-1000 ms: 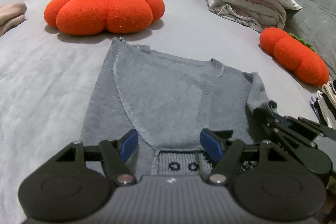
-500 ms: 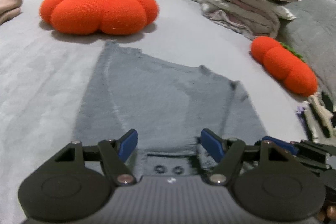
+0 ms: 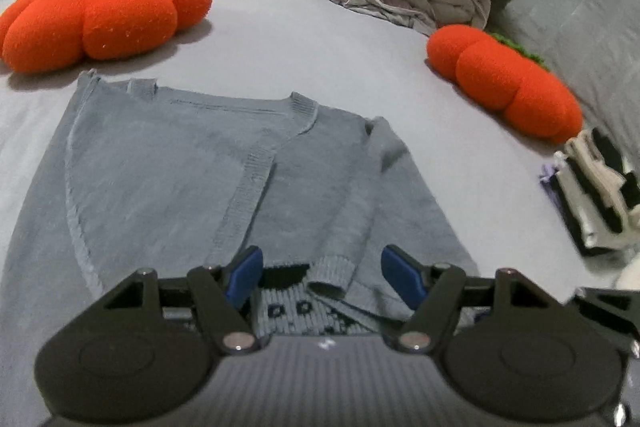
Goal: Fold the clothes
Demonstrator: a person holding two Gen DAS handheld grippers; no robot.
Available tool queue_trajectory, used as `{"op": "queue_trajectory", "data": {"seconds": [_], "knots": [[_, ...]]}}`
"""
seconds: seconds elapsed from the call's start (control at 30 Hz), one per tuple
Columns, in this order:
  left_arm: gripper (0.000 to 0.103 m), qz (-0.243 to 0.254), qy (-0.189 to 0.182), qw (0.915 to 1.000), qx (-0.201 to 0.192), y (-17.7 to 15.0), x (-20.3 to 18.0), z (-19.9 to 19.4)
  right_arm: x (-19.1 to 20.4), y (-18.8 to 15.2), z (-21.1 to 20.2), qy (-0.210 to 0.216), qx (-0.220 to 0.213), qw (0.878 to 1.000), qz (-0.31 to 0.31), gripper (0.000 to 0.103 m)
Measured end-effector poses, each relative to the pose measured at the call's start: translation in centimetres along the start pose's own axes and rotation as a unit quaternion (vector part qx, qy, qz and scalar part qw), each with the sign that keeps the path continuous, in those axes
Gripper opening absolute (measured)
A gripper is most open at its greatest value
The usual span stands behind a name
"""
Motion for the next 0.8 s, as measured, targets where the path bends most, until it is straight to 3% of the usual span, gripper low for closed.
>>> {"op": "queue_trajectory", "data": {"seconds": [0.07,0.17,0.3,0.33,0.37,0.43,0.63,0.8], "knots": [[0.057,0.0,0.006,1.0,0.002,0.1,-0.1,0.8,1.0,-0.3,0.3,0.003,0.004,0.999,-0.043,0.034],[0.038,0.009,0.01,0.9999,0.007,0.2,0.0,1.7,1.4,-0.5,0.7,-0.005,0.0,0.998,-0.061,0.034],[0.022,0.019,0.007,0.9998,0.006,0.2,0.1,2.5,1.3,-0.6,1.6,-0.017,0.001,0.997,-0.073,0.034],[0.014,0.015,0.001,0.9999,0.006,0.3,0.3,2.5,1.3,-0.6,1.9,-0.016,0.004,0.997,-0.076,0.032],[0.01,0.002,-0.006,1.0,0.008,0.4,0.8,2.5,1.3,-0.7,2.1,-0.014,0.006,0.997,-0.079,0.022],[0.007,-0.024,-0.02,0.9994,0.01,0.8,1.7,2.4,1.5,-0.6,1.9,-0.018,0.001,0.997,-0.078,0.004],[0.006,-0.107,-0.053,0.9929,-0.008,2.1,4.5,0.9,2.2,0.2,0.8,-0.031,-0.023,0.996,-0.081,0.004],[0.006,-0.143,-0.065,0.9872,-0.028,3.4,5.8,-0.5,3.5,1.0,-0.3,-0.037,-0.045,0.996,-0.071,0.004]]}}
Point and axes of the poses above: each gripper's, at about its wrist camera, not at the fingertips, and z roughly the way its jaws point, x to its left, y to its top, the point moved 1 cm from there along z, roughly the way its jaws point, and after that the axes turned 1 degree about z, right-handed, at the moved point
